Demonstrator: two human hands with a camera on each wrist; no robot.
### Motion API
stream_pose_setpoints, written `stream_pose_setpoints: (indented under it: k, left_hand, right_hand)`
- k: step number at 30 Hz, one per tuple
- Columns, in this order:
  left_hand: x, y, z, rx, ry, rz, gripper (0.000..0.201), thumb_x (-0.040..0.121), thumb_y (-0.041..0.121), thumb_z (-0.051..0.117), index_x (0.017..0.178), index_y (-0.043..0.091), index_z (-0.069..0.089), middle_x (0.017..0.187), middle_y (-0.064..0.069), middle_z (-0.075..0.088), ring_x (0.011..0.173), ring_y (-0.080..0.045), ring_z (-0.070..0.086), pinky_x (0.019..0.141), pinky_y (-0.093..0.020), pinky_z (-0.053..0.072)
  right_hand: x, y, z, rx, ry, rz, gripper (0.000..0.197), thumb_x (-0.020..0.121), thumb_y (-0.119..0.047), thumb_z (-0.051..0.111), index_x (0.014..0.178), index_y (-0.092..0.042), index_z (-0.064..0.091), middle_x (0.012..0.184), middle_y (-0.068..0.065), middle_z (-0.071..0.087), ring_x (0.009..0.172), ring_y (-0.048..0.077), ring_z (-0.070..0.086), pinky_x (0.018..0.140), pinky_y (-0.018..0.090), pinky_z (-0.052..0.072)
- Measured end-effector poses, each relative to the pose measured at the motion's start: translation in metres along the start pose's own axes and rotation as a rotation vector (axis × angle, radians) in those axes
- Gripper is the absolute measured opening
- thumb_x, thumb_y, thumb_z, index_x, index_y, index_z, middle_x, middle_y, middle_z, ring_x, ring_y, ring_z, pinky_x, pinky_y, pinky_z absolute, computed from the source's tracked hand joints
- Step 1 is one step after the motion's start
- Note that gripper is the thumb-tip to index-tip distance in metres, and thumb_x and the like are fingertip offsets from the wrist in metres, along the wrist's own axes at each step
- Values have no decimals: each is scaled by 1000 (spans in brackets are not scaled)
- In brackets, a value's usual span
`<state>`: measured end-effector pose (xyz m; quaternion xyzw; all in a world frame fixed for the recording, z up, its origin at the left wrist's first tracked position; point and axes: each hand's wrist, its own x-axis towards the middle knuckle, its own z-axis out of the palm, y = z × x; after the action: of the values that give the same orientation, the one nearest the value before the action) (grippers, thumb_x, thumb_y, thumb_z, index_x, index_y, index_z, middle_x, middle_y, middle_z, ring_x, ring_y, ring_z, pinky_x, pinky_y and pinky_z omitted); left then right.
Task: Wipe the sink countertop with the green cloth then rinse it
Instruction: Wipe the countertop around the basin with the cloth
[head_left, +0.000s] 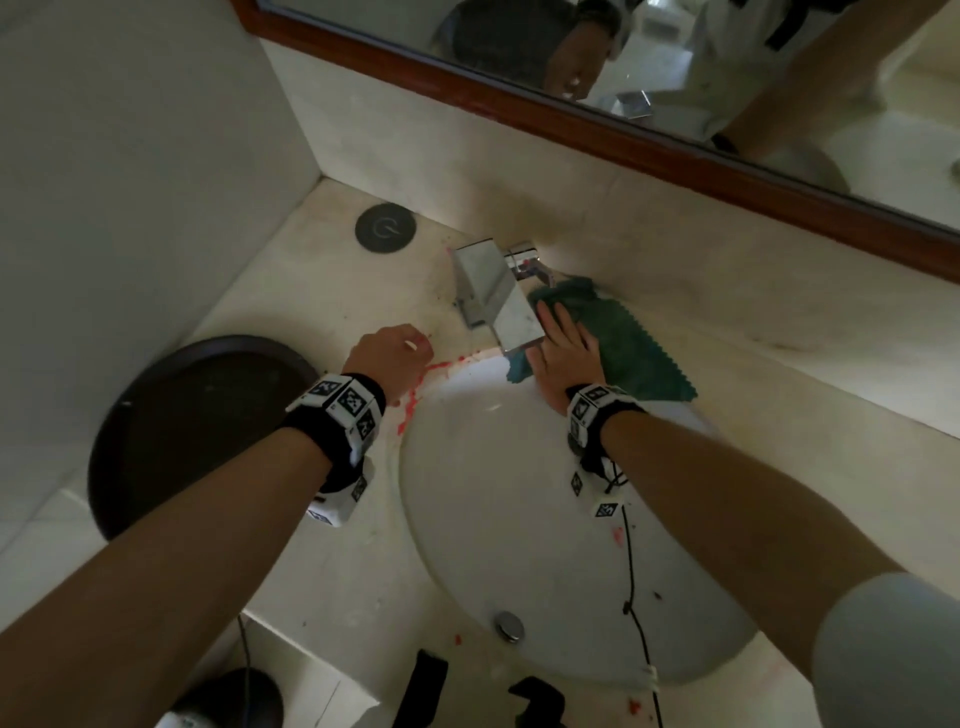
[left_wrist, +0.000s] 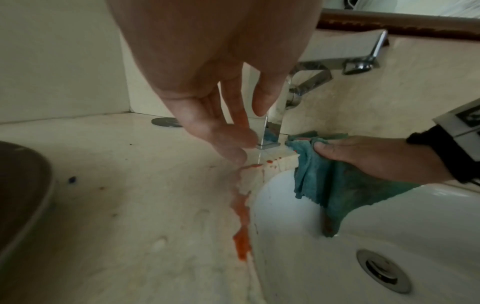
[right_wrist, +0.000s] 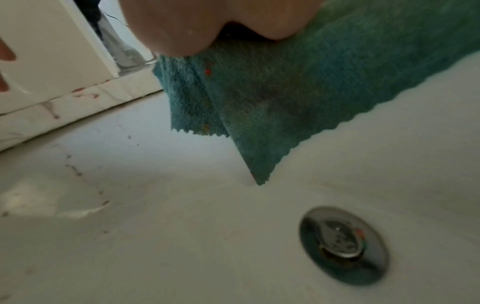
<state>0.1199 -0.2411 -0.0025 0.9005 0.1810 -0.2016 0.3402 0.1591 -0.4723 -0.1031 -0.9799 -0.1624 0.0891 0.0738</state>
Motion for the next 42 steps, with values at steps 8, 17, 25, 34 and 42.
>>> stream_pose_setpoints:
  k: [8,17,25,34,42]
  left_hand:
    - [3,-30,-27,-34,27,-26,17,90,30,51,100,25,64,100,-5,68,82,-27,70,59,-38,61]
    - [7,-57,-42,-19,32,4,21,89,32,52,99,22,67,97,-8,72,90,-30,69,78,-42,59]
    - [2,-76,-44,-14,12,21,21,93,34,51,104,21,64,105,-9,69,99,-31,67,85,-43,57]
    - [-13,-104,-65,-10,-18,23,18,92,38,48,102,28,60,102,-6,66,80,-30,71,67,-42,62]
    - [-22,-118,-74,4,-69,78,19,93,39,47,98,27,61,95,-7,70,78,-29,72,66,-42,62]
  right_hand:
    - [-8,-62,15,348,32,23,49,104,-33,26,151,-17,27,156,6,31,142,19,28,117,32,12]
    - [0,-90,22,335,-39,-103,52,104,-35,18,153,-18,19,162,-1,13,149,12,6,121,31,2]
    - [30,-127,11,362,-159,-93,50,104,-39,17,153,-27,19,162,-9,9,148,6,4,117,37,8]
    - [7,-157,33,105,-105,-221,55,99,-43,12,153,-32,17,163,-6,7,149,10,0,116,33,3]
    - [-51,-183,43,131,-173,-277,62,98,-47,5,155,-23,11,163,-3,1,150,14,-4,121,37,3]
